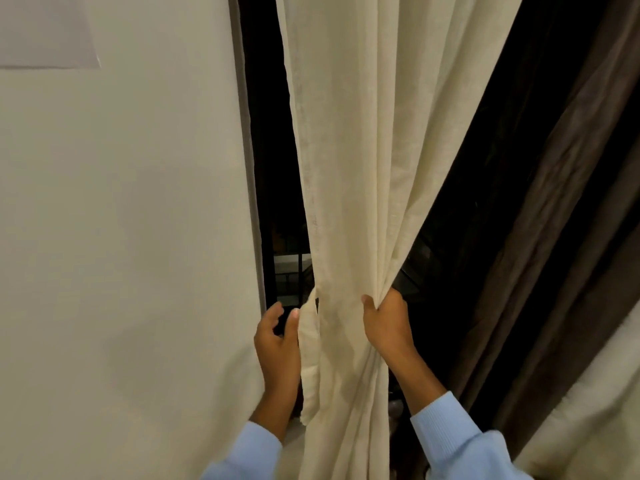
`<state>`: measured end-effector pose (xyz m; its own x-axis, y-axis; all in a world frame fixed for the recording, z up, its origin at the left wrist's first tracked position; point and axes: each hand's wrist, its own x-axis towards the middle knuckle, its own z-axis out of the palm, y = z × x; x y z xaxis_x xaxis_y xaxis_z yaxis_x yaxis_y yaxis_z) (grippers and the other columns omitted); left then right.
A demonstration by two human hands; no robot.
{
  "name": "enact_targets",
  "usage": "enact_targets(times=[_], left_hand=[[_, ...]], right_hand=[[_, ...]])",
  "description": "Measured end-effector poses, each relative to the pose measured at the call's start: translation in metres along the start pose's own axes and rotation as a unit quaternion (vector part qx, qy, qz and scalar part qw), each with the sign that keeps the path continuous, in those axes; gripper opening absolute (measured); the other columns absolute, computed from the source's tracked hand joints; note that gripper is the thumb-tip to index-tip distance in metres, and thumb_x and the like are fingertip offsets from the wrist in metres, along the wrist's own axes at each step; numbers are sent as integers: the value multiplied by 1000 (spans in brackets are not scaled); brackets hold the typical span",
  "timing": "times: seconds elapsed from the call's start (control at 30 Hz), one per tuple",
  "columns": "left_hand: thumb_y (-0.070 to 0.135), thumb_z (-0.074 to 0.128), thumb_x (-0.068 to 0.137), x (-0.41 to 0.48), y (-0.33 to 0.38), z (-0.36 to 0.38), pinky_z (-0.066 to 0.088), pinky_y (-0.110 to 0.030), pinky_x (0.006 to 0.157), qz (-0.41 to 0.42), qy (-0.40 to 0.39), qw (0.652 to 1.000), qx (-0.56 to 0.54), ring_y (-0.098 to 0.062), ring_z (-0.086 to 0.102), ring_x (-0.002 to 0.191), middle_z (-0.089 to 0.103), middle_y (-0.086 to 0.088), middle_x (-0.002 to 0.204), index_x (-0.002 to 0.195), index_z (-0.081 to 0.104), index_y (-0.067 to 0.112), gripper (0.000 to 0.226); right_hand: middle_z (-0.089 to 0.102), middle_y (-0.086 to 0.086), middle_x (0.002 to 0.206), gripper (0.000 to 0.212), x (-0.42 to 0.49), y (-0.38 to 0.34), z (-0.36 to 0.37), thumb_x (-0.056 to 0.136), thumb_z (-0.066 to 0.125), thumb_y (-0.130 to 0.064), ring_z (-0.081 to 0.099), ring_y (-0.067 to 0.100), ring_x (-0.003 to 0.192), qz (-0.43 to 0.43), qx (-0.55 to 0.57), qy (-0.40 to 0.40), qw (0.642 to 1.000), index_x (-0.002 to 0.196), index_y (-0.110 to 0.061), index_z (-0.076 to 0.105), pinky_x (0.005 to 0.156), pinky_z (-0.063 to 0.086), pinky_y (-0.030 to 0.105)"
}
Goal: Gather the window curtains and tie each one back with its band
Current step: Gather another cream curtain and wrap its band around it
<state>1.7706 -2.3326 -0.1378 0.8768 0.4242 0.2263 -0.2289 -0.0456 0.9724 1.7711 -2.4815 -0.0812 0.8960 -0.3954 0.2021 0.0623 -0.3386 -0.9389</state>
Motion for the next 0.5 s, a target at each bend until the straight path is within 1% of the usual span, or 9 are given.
enact_targets(times=[0.03, 0.1, 0.17, 0.23, 0.3, 0.37, 0.4, 0.43, 0.5], left_hand=[[35, 62, 90, 3, -1, -1, 49, -30, 87, -74, -17, 996, -43, -19, 62, 105, 68, -2, 112, 112, 67, 17, 29], [38, 63, 89, 4, -2, -4, 56, -39, 76, -134, -80, 985, -66, -30, 68, 87, 73, -10, 89, 86, 74, 13, 27], [35, 65, 87, 0, 1, -2, 57, -32, 64, -158, -142, 973, -86, -28, 70, 78, 74, -12, 83, 76, 76, 15, 25], [31, 67, 86, -6, 6, 3, 56, -27, 62, -189, -192, 956, -120, -24, 71, 74, 74, -15, 87, 80, 77, 14, 21], [30, 68, 85, -10, 11, 8, 57, -30, 67, -234, -234, 928, -167, -23, 69, 76, 73, -17, 92, 93, 74, 7, 25], [28, 70, 82, -14, 16, 13, 55, -31, 69, -280, -274, 895, -213, -22, 67, 77, 71, -16, 93, 101, 70, 4, 31], [27, 71, 79, -16, 18, 16, 54, -31, 69, -297, -294, 879, -229, -21, 65, 77, 68, -15, 93, 103, 68, 2, 35], [27, 72, 78, -19, 19, 19, 53, -30, 70, -309, -314, 866, -237, -20, 63, 77, 65, -14, 93, 105, 66, 2, 38], [29, 72, 77, -23, 22, 25, 52, -31, 72, -324, -345, 847, -241, -19, 62, 78, 64, -13, 93, 110, 63, 4, 42]], right_hand=[[62, 15, 123, 34, 0, 2, 0, 99, 55, -12, 60, 30, 114, -2, 5, 4, 1000, 132, 0, 54, 101, 50, 44], [62, 14, 123, 35, -1, 4, -1, 99, 56, -12, 61, 29, 114, -8, 13, 13, 1000, 132, -1, 54, 100, 50, 43], [64, 13, 121, 33, -4, 5, 0, 98, 57, -12, 62, 28, 113, -18, 18, 23, 999, 130, -2, 56, 98, 52, 40], [65, 10, 118, 31, -8, 6, 0, 97, 58, -8, 63, 25, 110, -33, 17, 26, 999, 128, -5, 58, 95, 52, 36], [65, 1, 113, 34, -12, 10, 0, 93, 62, -5, 64, 14, 102, -44, 28, 32, 998, 126, -11, 56, 91, 54, 31], [62, -15, 102, 41, -16, 15, -2, 88, 69, -6, 62, -6, 86, -50, 55, 43, 996, 121, -23, 49, 73, 52, 11], [59, -20, 98, 45, -17, 16, -3, 86, 73, -9, 61, -11, 80, -47, 72, 49, 995, 117, -26, 46, 64, 48, 4], [60, -20, 94, 45, -19, 20, -4, 84, 77, -12, 62, -12, 78, -45, 90, 53, 994, 112, -28, 45, 59, 47, 3], [68, -14, 85, 39, -22, 26, -5, 79, 82, -14, 65, -10, 79, -52, 116, 57, 990, 100, -28, 52, 60, 48, 5]])
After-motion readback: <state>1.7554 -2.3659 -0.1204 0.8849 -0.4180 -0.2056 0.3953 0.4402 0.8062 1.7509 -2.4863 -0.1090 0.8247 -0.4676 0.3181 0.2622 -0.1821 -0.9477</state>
